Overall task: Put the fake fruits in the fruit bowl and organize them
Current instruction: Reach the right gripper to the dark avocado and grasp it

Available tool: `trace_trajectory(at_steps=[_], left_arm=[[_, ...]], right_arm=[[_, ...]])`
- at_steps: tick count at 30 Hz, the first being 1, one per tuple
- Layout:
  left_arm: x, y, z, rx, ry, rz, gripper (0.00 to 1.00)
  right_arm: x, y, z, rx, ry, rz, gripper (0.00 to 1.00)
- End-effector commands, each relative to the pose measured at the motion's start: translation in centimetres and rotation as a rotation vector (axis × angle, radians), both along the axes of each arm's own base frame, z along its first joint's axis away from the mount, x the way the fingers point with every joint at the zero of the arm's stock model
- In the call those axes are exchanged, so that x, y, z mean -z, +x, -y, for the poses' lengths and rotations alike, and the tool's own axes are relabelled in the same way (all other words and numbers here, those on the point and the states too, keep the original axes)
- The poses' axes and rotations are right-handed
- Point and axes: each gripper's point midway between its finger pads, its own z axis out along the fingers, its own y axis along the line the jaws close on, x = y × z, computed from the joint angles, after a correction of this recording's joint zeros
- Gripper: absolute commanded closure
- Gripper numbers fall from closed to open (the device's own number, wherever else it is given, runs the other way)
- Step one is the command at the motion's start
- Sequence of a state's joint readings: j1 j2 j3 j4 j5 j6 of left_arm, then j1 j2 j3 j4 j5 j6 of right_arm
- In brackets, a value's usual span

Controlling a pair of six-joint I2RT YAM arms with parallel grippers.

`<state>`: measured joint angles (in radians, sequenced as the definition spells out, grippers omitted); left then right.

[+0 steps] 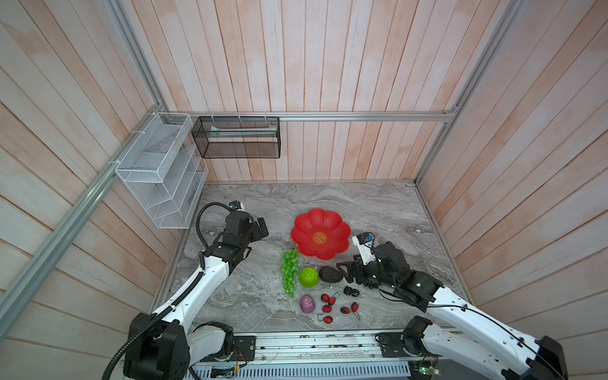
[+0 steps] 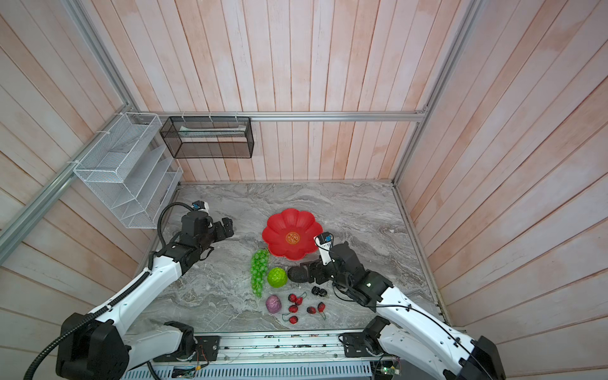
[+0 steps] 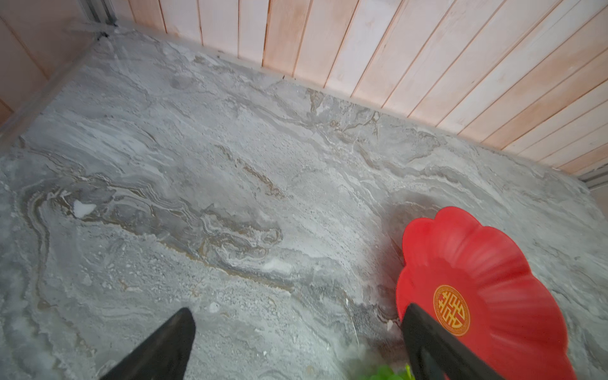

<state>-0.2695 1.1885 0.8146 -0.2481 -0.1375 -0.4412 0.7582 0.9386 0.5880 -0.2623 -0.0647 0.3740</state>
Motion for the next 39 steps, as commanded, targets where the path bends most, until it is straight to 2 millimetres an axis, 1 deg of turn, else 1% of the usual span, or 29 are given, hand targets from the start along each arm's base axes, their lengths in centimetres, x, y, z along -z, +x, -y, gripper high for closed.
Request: trace_trajectory(at_steps=[1, 5, 9, 12, 16, 22, 26, 34, 39], left_arm=[[0.2, -1.4, 0.4, 0.008, -0.053, -0.022, 0.00], [0.4, -2.4, 0.2, -0.004, -0.090, -0.016, 0.00], [0.8, -3.0, 0.1, -0.019, -0.107, -0.017, 0.00], [0.7, -2.9, 0.1, -0.025, -0.120, -0.011, 0.00], [0.8, -2.9, 0.3, -0.020, -0.128, -0.014, 0.00], [1.0, -2.9, 0.2, -0.020, -0.122, -0.019, 0.00], [0.7, -3.1, 0.1, -0.020, -0.118, -0.014, 0.00], [0.9, -3.2, -0.1, -0.028, -0.113, -0.017, 0.00], [0.6, -3.3, -0.4, -0.039, -0.100, -0.018, 0.00]], right_arm=[[2.7, 0.0, -0.3, -0.036, -0.104, -0.066, 0.16], [4.8, -0.3, -2.1, -0.135, -0.156, -0.100, 0.15], [5.6, -0.4, -3.3, -0.203, -0.180, -0.081, 0.14], [6.4, 0.1, -3.5, -0.223, -0.220, -0.071, 0.14], [6.9, 0.8, -4.1, -0.260, -0.270, -0.066, 0.13], [8.4, 1.0, -4.8, -0.307, -0.300, -0.090, 0.13], [9.0, 1.0, -5.2, -0.319, -0.299, -0.100, 0.14], [10.3, 1.2, -5.7, -0.338, -0.319, -0.129, 0.19], [10.6, 1.0, -5.8, -0.339, -0.318, -0.155, 0.29]])
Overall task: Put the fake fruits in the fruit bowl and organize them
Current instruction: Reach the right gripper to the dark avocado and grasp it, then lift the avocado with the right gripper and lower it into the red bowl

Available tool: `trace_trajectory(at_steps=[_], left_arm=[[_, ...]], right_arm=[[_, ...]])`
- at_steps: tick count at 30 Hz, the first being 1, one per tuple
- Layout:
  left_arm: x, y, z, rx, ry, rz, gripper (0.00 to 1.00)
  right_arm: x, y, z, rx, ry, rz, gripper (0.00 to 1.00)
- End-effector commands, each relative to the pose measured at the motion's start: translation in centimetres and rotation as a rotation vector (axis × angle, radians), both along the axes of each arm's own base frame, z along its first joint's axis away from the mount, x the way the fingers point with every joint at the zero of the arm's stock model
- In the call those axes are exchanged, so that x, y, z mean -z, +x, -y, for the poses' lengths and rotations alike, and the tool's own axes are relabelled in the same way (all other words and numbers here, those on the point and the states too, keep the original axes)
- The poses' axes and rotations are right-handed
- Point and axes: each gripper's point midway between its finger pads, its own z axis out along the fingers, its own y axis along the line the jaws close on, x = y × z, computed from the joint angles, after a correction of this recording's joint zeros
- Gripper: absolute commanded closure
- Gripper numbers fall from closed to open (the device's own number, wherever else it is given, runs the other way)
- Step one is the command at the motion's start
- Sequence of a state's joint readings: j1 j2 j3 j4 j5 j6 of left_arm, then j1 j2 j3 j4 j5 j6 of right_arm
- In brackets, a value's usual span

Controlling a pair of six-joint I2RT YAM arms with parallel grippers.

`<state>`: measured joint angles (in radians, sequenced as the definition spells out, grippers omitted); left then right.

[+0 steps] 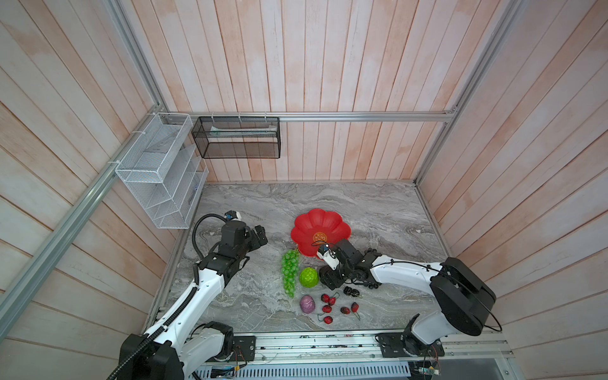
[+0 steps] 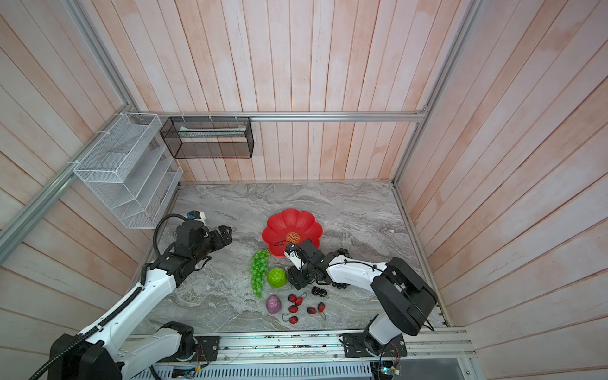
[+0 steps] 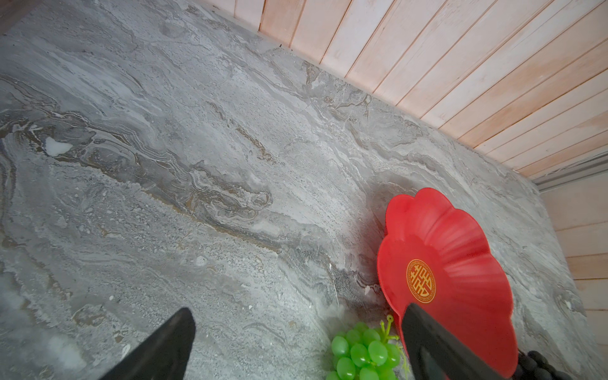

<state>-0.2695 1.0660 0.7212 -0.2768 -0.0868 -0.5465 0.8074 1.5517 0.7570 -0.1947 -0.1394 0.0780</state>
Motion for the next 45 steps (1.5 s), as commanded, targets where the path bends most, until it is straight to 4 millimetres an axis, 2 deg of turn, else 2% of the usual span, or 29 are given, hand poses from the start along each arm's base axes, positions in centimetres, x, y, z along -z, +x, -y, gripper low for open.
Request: trace_trajectory(at_steps=[1, 7, 12, 17, 21, 23, 25, 27, 29, 31, 33, 36, 40, 45], left_arm=[[-0.3, -0.5, -0.6, -0.021, 0.019, 0.003, 0.00], [-0.9, -0.6, -1.0, -0.037, 0.032, 0.024, 0.00], [-0.7, -0.3, -0.8, -0.037, 0.017, 0.021, 0.00], [-0.6, 0.0, -0.8, -0.039, 0.020, 0.016, 0.00], [-1.0, 0.4, -0.6, -0.027, 0.027, 0.023, 0.00], [-1.3, 0.5, -0.4, -0.018, 0.031, 0.024, 0.00], [-1.5, 0.6, -0.4, -0.011, 0.039, 0.024, 0.00], [-1.6, 0.5, -0.5, -0.016, 0.040, 0.023, 0.00], [-1.6, 0.3, -0.6, -0.035, 0.014, 0.017, 0.00], [-1.8, 0.0, -0.5, -0.036, -0.004, 0.013, 0.00], [-2.0, -0.3, -0.8, -0.053, -0.005, 0.012, 0.00], [-1.9, -0.7, -0.9, -0.053, 0.001, 0.009, 0.00], [-1.4, -0.7, -0.8, -0.044, 0.014, -0.026, 0.00], [-1.6, -0.6, -0.4, -0.029, -0.005, -0.021, 0.00]], right_arm=[[-0.6, -0.1, -0.7, -0.013, 0.016, -0.015, 0.31], [-0.9, -0.8, 0.2, 0.005, 0.014, -0.024, 0.46], [-1.8, -1.2, 0.5, 0.020, 0.030, -0.026, 0.52], [-4.3, -1.5, 0.6, 0.041, 0.082, -0.022, 0.53], [-7.8, -0.8, 0.8, 0.103, 0.163, -0.008, 0.53], [-10.0, 0.5, 0.8, 0.133, 0.216, 0.026, 0.53], [-12.1, 2.8, 1.0, 0.175, 0.273, 0.044, 0.52], [-13.4, 5.3, 1.2, 0.214, 0.317, 0.058, 0.52], [-13.9, 8.1, 1.4, 0.244, 0.346, 0.091, 0.52], [-13.5, 11.2, 1.7, 0.289, 0.353, 0.110, 0.52], [-13.1, 13.5, 1.4, 0.284, 0.347, 0.109, 0.52], [-11.7, 15.9, 1.0, 0.296, 0.308, 0.098, 0.52], [-10.1, 18.1, 0.4, 0.322, 0.298, 0.113, 0.52], [-7.3, 19.7, 0.0, 0.346, 0.273, 0.089, 0.52]])
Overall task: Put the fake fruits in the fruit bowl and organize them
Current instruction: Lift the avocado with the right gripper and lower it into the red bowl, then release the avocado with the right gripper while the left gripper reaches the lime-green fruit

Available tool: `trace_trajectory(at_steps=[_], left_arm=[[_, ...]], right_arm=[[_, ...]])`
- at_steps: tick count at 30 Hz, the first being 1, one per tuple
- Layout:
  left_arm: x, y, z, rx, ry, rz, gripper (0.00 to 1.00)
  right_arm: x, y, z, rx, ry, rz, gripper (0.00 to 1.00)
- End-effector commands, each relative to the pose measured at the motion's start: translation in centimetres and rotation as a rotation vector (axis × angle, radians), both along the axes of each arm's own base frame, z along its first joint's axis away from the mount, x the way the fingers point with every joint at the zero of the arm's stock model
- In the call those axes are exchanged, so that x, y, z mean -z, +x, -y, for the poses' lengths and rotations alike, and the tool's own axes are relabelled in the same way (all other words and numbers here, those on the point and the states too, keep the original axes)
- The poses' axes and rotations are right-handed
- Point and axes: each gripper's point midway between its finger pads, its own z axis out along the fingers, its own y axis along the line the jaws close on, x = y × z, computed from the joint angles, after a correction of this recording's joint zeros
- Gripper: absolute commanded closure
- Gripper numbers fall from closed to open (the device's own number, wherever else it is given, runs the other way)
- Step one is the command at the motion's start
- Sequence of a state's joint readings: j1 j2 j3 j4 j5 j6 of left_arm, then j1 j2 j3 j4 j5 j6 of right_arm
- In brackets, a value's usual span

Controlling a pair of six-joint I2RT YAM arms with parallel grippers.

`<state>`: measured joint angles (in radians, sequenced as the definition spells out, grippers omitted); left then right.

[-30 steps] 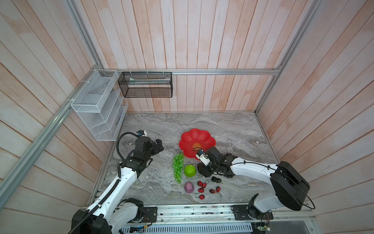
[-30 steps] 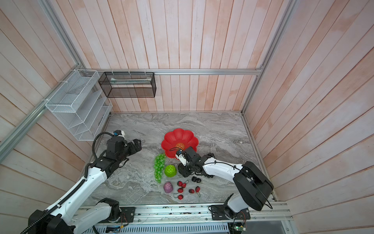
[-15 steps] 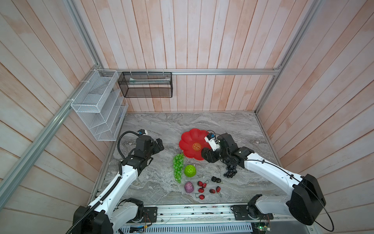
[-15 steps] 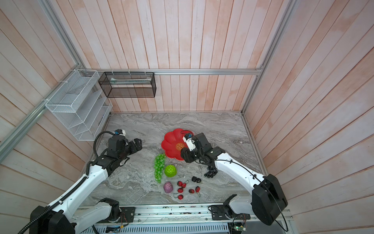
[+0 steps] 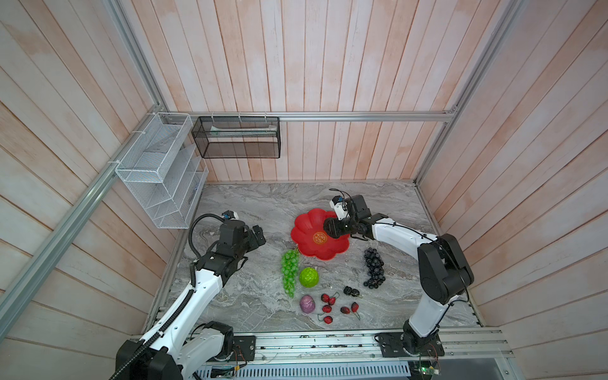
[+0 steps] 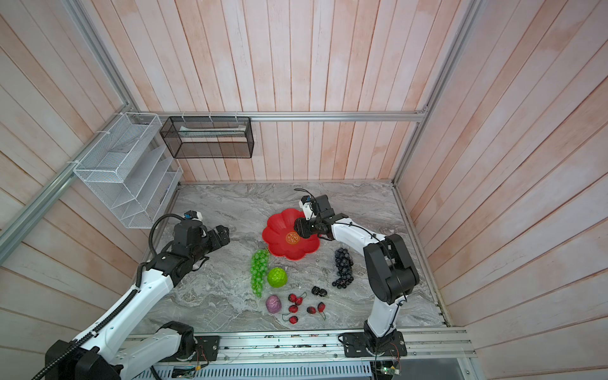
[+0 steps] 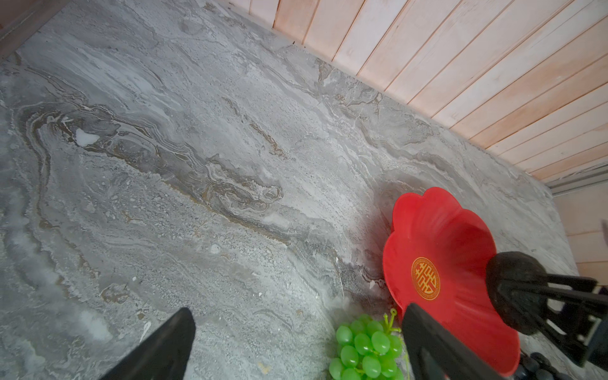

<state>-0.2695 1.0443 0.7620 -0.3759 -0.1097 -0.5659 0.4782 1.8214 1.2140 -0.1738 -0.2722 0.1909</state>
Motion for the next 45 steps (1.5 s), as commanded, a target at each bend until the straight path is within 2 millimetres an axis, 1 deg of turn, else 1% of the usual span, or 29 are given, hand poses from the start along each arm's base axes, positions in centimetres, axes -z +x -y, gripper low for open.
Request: trace_trajectory(at_steps=[1, 3, 7, 10, 16, 20, 23, 26, 30, 32, 35, 38, 40, 42, 45], left_arm=[[-1.0, 0.2, 0.3, 0.003, -0.015, 0.013, 0.00], [-0.9, 0.2, 0.4, 0.005, -0.021, 0.009, 0.00], [-0.5, 0.2, 0.2, -0.011, -0.013, -0.028, 0.00], [-0.3, 0.3, 0.4, -0.001, -0.012, -0.047, 0.00], [0.2, 0.4, 0.9, 0.013, -0.031, -0.058, 0.00], [0.4, 0.4, 0.7, 0.006, -0.026, -0.063, 0.00], [0.4, 0.4, 0.7, 0.006, -0.023, -0.062, 0.00], [0.6, 0.3, 0.8, 0.012, -0.021, -0.071, 0.00], [0.8, 0.3, 1.1, 0.027, -0.021, -0.108, 0.00], [1.0, 0.2, 1.3, 0.035, -0.021, -0.133, 0.00], [1.3, 0.1, 1.6, 0.054, -0.020, -0.161, 0.00], [1.4, -0.2, 1.9, 0.081, -0.021, -0.186, 0.00], [1.5, -0.3, 2.5, 0.118, -0.031, -0.201, 0.00], [1.8, -0.5, 3.5, 0.171, -0.050, -0.228, 0.00], [2.9, -0.9, 5.2, 0.255, -0.059, -0.293, 0.00]], right_arm=[[-0.1, 1.9, -0.8, 0.011, 0.013, 0.043, 0.51], [1.0, 2.3, -0.7, 0.023, -0.002, 0.032, 0.51], [2.0, 2.7, -1.0, 0.027, -0.002, 0.024, 0.51], [2.8, 2.9, -1.2, 0.031, -0.003, 0.017, 0.50], [3.8, 3.4, -1.4, 0.043, 0.003, 0.007, 0.49], [4.5, 3.7, -1.6, 0.047, -0.003, -0.005, 0.48], [4.6, 4.0, -1.5, 0.059, -0.019, 0.008, 0.47], [4.7, 4.0, -1.5, 0.059, -0.018, 0.007, 0.44], [4.8, 3.8, -1.7, 0.058, -0.015, 0.012, 0.36], [4.5, 3.9, -1.7, 0.059, -0.016, 0.020, 0.34], [3.2, 4.1, -1.6, 0.059, -0.030, 0.049, 0.26], [1.2, 4.2, -1.2, 0.060, -0.048, 0.098, 0.23], [-0.3, 4.0, -0.9, 0.057, -0.053, 0.125, 0.22], [-2.0, 3.7, -0.5, 0.054, -0.059, 0.158, 0.21], [-4.3, 2.9, 0.5, 0.053, -0.088, 0.220, 0.20]])
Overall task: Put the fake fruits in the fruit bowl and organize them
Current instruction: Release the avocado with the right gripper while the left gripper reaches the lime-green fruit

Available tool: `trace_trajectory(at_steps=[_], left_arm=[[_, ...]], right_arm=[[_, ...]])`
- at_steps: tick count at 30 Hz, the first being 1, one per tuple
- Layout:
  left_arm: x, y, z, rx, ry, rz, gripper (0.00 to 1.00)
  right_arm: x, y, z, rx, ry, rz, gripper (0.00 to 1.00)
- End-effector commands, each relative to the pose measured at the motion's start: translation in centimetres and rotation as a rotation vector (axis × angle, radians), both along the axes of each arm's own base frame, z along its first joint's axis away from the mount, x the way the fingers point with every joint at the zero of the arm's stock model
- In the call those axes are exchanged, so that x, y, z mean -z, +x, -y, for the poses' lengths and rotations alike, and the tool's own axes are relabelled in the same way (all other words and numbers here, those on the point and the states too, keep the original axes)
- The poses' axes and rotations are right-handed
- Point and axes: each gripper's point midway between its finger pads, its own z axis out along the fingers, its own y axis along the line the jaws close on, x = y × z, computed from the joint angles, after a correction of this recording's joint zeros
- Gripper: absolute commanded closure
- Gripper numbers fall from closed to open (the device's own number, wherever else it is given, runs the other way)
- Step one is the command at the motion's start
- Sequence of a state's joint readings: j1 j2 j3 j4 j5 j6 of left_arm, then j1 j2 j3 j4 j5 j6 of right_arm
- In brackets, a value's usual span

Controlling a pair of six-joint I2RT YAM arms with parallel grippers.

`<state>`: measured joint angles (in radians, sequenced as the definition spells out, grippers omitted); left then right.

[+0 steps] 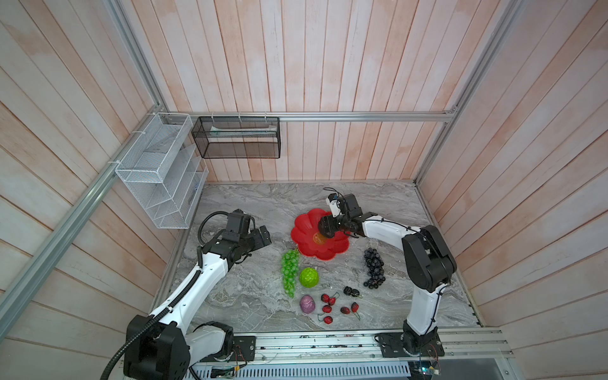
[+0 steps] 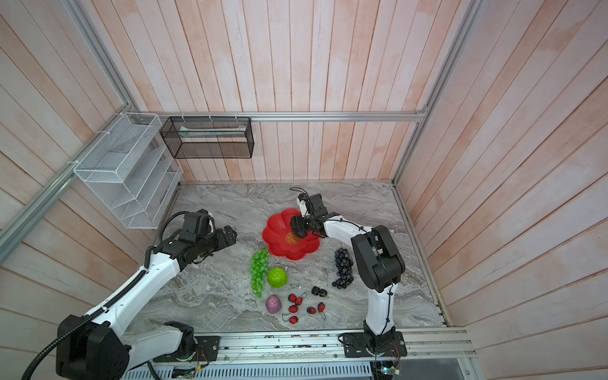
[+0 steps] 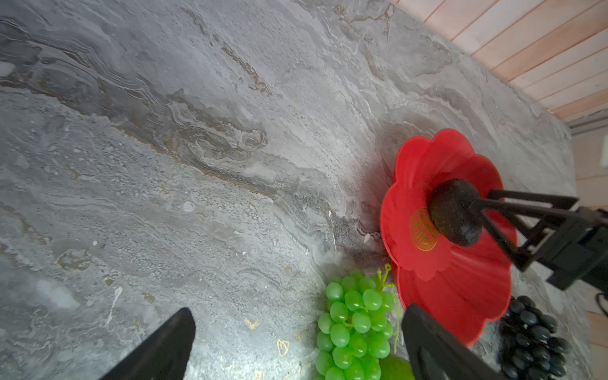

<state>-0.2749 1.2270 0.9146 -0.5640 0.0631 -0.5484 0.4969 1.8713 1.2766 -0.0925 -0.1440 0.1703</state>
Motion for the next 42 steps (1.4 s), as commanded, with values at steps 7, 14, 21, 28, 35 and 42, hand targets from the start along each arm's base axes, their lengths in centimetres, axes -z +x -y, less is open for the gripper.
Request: trace_trajectory(at_steps=[7, 14, 21, 28, 35, 42], left_arm=[[0.8, -2.3, 7.3, 0.332, 0.048, -0.133, 0.08], [0.9, -5.2, 12.5, 0.486, 0.110, -0.187, 0.09], [4.5, -8.8, 15.5, 0.588, 0.242, -0.324, 0.11], [6.2, -9.4, 17.3, 0.638, 0.312, -0.363, 0.12], [8.4, -9.6, 18.3, 0.674, 0.319, -0.412, 0.15], [9.8, -9.8, 19.0, 0.675, 0.300, -0.438, 0.15]], right_arm=[[-5.8, -4.4, 2.6, -0.008, 0.016, 0.117, 0.20], [-5.6, -7.4, 4.0, 0.024, 0.088, 0.126, 0.21], [-5.7, -8.2, 6.2, 0.052, 0.076, 0.132, 0.20], [-5.5, -8.9, 9.4, 0.123, 0.088, 0.155, 0.19], [-5.2, -9.0, 10.3, 0.150, 0.133, 0.168, 0.19], [-4.8, -9.0, 10.1, 0.139, 0.138, 0.151, 0.19]])
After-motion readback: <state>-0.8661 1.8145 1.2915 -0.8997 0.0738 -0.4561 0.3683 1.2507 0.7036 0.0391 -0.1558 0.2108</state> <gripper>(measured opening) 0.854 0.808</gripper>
